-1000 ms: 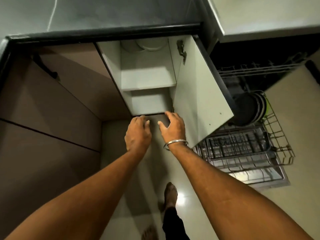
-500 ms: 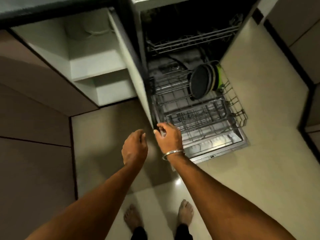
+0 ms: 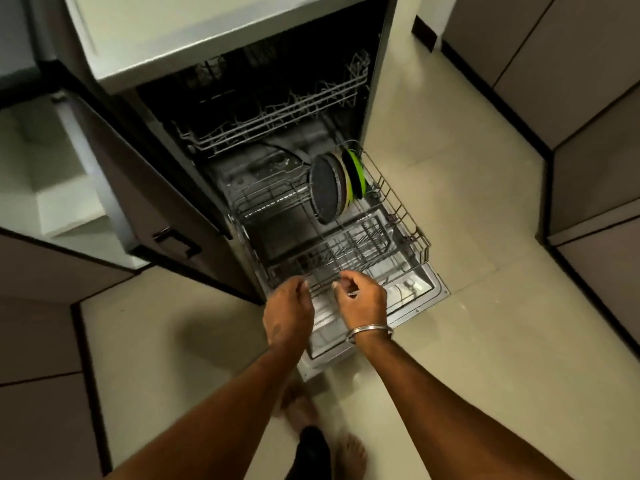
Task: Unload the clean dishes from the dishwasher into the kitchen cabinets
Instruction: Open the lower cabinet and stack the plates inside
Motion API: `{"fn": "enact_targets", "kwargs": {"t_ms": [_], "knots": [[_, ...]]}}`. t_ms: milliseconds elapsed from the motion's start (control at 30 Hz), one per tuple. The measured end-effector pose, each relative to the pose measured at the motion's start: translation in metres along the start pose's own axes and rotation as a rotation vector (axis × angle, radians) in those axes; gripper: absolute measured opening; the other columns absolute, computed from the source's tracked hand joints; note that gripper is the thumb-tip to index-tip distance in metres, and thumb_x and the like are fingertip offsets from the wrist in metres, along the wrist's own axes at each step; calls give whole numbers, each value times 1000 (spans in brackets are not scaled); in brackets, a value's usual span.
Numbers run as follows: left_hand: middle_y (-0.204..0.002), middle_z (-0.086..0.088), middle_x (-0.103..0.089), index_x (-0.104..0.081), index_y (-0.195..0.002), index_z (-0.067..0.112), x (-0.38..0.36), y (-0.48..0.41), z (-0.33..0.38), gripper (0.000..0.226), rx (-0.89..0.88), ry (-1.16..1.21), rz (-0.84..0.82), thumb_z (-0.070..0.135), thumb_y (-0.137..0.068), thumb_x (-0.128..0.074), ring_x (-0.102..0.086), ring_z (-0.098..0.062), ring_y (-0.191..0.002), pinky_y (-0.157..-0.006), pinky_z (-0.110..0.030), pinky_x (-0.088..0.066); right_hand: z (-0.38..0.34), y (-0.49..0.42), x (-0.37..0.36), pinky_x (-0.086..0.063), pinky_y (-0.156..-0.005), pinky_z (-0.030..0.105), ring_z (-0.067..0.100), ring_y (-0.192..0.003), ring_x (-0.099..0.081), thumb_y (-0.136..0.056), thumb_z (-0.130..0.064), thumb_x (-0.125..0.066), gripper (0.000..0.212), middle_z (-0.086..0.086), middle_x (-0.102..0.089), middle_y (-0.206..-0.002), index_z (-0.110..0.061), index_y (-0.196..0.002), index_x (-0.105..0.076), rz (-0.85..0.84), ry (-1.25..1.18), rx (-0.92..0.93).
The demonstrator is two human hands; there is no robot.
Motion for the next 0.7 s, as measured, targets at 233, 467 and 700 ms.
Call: {"fn": "enact_targets", "kwargs": {"t_ms": [233,467,700], "knots": [[-85,8,-67,-69,-108,23,-27,-83,43,23,-32,-5,-27,37,-105,-52,-57,-3,-71,-57,-20,-37,10,-92,-5,-50,-68,9,0,-81,-64,-90,-16,-71,21,-9,-70,-90,-19,-111,-74,29,-120,-104],[-82,5,-66,-70,-97,28,-92,-162,74,26,35,-13,-39,46,-103,-53,-62,-18,-78,-68,-28,-39,46,-193,-16,-56,-80,29,15,-83,-67,-89,-12,-69,17,2,-76,-93,-12,-104,-78,50,-141,-161],[-105,-6,-74,-71,-105,23,-170,-243,82,30,73,-49,-3,45,-103,-50,-68,-29,-100,-72,-30,-38,85,-285,-45,-56,-78,29,22,-86,-72,-84,-12,-70,15,5,-77,-91,-16,-97,-77,-8,29,-124]]}}
Point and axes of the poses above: each hand's wrist, its own y-axis away from the middle knuckle, its own x-axis out of the back of the hand, z = x × y, the point moved 7 cm from there along -y, towards the middle knuckle
